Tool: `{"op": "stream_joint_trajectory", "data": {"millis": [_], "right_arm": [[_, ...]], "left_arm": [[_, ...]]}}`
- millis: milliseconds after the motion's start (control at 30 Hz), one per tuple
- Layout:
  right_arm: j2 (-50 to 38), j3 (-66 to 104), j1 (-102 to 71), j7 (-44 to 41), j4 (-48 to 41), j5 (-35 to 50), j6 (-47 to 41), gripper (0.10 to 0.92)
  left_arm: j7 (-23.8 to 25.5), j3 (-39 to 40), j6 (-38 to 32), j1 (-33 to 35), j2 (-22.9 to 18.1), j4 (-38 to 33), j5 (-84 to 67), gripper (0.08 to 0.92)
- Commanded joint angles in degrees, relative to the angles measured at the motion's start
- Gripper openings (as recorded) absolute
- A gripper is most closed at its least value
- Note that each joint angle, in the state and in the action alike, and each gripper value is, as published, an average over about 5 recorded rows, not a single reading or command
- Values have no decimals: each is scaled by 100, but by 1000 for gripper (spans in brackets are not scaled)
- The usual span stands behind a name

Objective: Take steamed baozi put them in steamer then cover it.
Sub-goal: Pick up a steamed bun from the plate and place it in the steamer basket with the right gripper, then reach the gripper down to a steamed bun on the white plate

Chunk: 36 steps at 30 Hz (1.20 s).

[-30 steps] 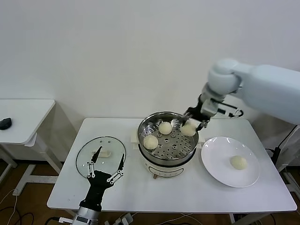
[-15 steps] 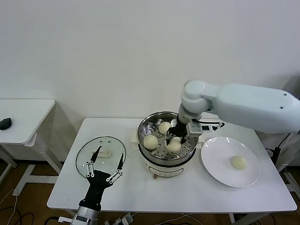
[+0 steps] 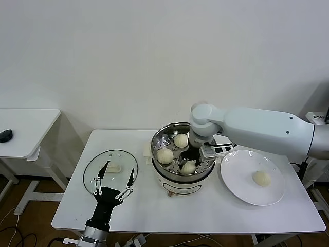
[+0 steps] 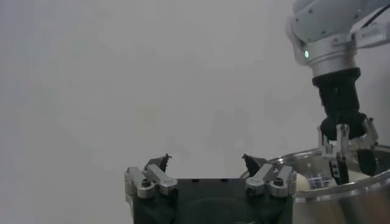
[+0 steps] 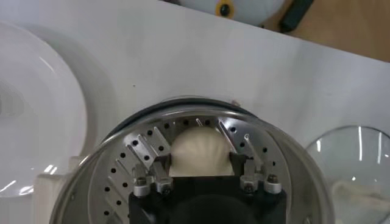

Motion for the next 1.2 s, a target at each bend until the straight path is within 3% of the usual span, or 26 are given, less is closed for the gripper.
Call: {"op": "stream_joint_trajectory", "data": {"millis": [33, 267, 467, 600, 800, 1200], "right_arm": [[15, 106, -203, 2, -48, -188, -26, 758], [-446, 498, 186, -432, -66, 772, -596, 822], [-1178, 1056, 466, -1088, -601, 2621, -2216, 823], [-1570, 1228, 550, -1517, -1237, 3290, -3309, 823], [-2088, 1115, 401, -1919, -2263, 3319, -4121, 823], [-2606, 1327, -1140, -1548, -3307, 2461, -3990, 823]], "left_arm": [[-1, -7, -5, -5, 4, 12, -8, 823], [-1, -15, -9, -22, 12, 47, -11, 823], [2, 41, 17, -57, 8, 54, 1, 823], [4, 75, 33, -61, 5, 37, 22, 823], [0, 76, 47, -47, 2, 9, 33, 823], [-9, 75, 85, -18, -26, -54, 43, 823]]}}
